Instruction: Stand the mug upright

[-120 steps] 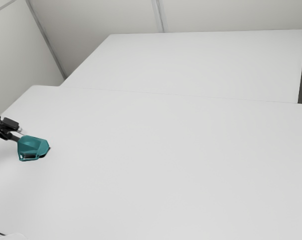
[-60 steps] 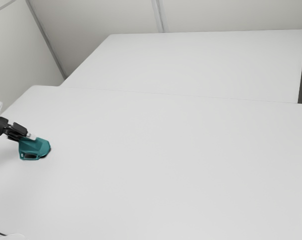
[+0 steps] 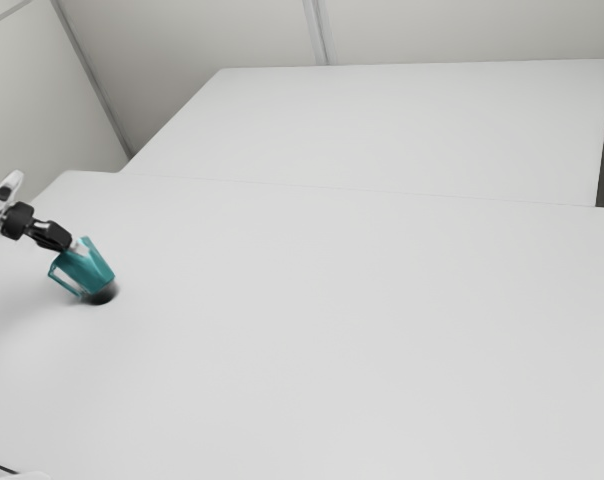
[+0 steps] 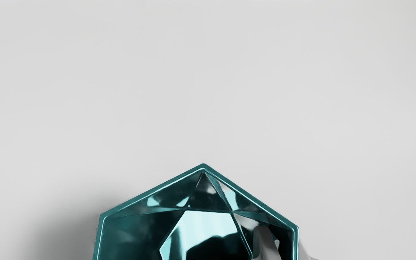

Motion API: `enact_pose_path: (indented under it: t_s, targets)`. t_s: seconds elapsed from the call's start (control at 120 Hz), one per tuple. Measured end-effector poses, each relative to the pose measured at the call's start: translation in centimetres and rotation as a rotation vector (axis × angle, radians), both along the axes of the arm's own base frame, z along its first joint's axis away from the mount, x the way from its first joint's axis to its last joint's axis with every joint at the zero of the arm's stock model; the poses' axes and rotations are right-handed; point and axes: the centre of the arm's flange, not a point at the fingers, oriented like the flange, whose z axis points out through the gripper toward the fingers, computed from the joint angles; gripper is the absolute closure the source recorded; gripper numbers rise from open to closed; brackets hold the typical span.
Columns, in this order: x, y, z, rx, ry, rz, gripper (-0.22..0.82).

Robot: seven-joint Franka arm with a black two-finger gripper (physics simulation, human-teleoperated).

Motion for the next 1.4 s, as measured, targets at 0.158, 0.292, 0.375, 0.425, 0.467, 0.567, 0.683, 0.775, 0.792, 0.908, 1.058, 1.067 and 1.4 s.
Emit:
enact_pose_path:
  t_s: [0.158,0.292,0.375,0.425,0.467,0.567,0.683,0.775,0.792,0.908,1.058,1.067,1.4]
  targets:
    - [1.5,-5.8,2.8,0.067,0.016,-0.053,0.78]
    - [3.6,-12.4,5.5,0.241,0.062,-0.131,0.78]
    - [4.0,-16.5,6.6,0.375,0.097,-0.159,0.78]
    - [3.8,-18.3,6.8,0.449,0.113,-0.154,0.79]
    - [3.7,-19.5,7.0,0.51,0.122,-0.145,0.79]
    - [3.0,-22.7,7.6,0.63,0.131,-0.108,0.79]
    - [2.5,-25.2,7.7,0.714,0.135,-0.028,0.79]
    - [2.5,-27.1,7.2,0.734,0.142,0.049,0.79]
    - [2.5,-27.4,7.1,0.735,0.142,0.063,0.79]
    - [2.7,-29.8,6.7,0.728,0.156,0.157,0.79]
    - [2.8,-32.9,5.8,0.709,0.189,0.259,0.79]
    - [2.7,-33.1,5.8,0.707,0.192,0.264,0.79]
    - [2.2,-40.1,4.0,0.657,0.281,0.433,0.79]
